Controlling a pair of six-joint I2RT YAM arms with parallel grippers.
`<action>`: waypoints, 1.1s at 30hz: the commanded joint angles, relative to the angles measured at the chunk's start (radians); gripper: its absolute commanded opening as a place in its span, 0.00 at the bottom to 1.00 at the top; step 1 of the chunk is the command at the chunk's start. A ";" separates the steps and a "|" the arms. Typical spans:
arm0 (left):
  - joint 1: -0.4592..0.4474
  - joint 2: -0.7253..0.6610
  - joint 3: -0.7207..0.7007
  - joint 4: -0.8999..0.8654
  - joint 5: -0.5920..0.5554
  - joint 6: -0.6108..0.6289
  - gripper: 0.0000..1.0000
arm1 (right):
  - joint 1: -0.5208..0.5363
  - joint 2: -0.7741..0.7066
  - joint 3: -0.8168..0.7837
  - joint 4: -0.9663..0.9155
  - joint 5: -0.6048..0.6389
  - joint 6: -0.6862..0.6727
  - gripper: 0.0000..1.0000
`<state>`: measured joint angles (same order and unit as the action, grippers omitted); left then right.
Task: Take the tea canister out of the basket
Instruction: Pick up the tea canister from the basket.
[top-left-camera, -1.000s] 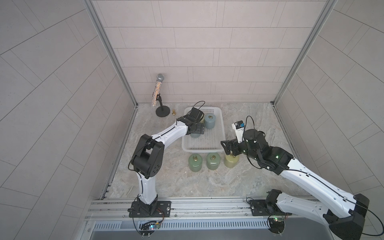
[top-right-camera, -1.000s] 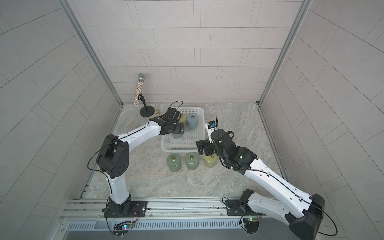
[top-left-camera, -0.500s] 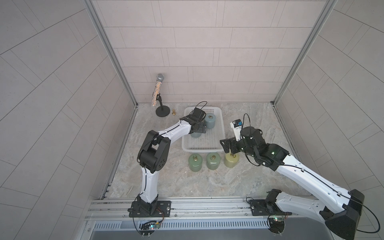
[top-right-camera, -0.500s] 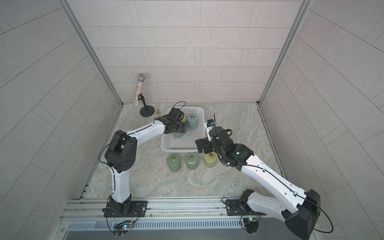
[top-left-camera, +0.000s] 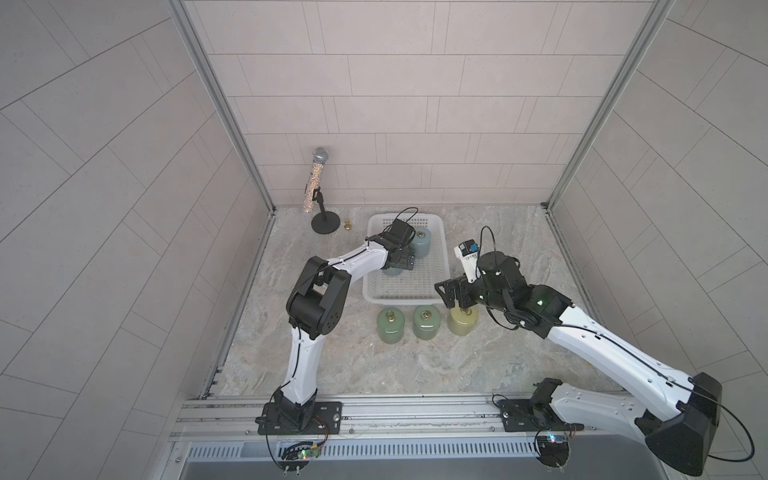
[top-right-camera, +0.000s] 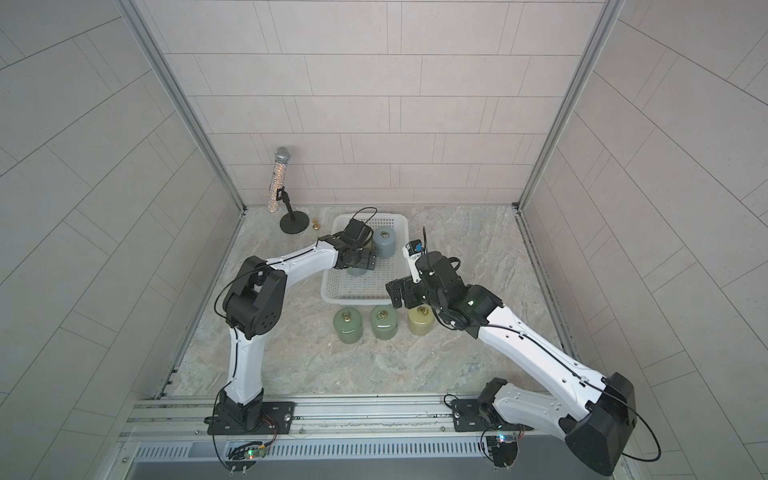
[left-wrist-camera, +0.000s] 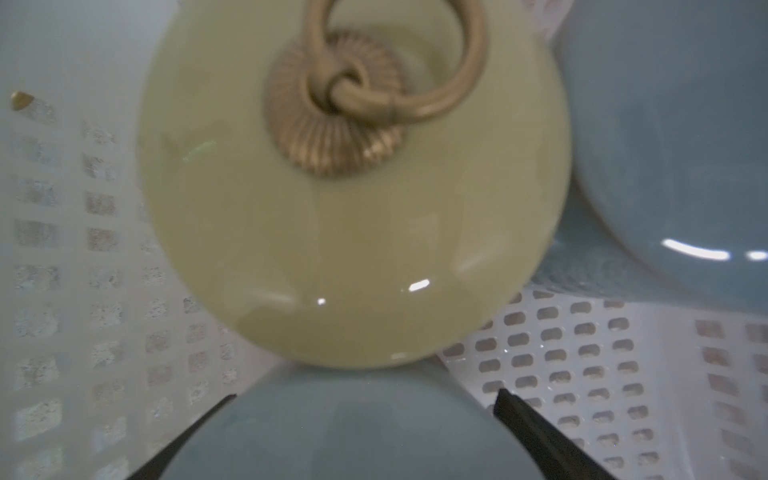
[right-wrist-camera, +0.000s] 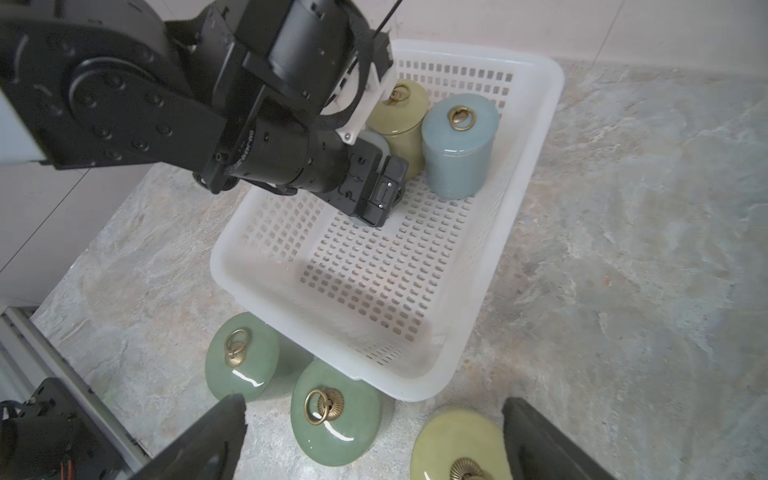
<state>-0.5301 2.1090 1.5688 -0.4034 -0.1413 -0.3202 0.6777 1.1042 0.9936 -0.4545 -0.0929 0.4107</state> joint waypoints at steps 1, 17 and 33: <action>0.015 0.020 0.013 -0.061 -0.040 0.011 1.00 | -0.003 0.015 0.025 0.024 -0.074 -0.011 1.00; 0.011 -0.030 -0.013 -0.048 -0.028 0.013 0.79 | -0.009 0.031 0.020 0.038 -0.085 -0.013 1.00; -0.032 -0.287 -0.077 -0.118 -0.023 -0.028 0.79 | -0.009 0.002 -0.011 0.050 -0.097 -0.005 1.00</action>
<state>-0.5533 1.9152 1.4918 -0.5095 -0.1455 -0.3283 0.6731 1.1351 0.9924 -0.4145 -0.1818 0.4072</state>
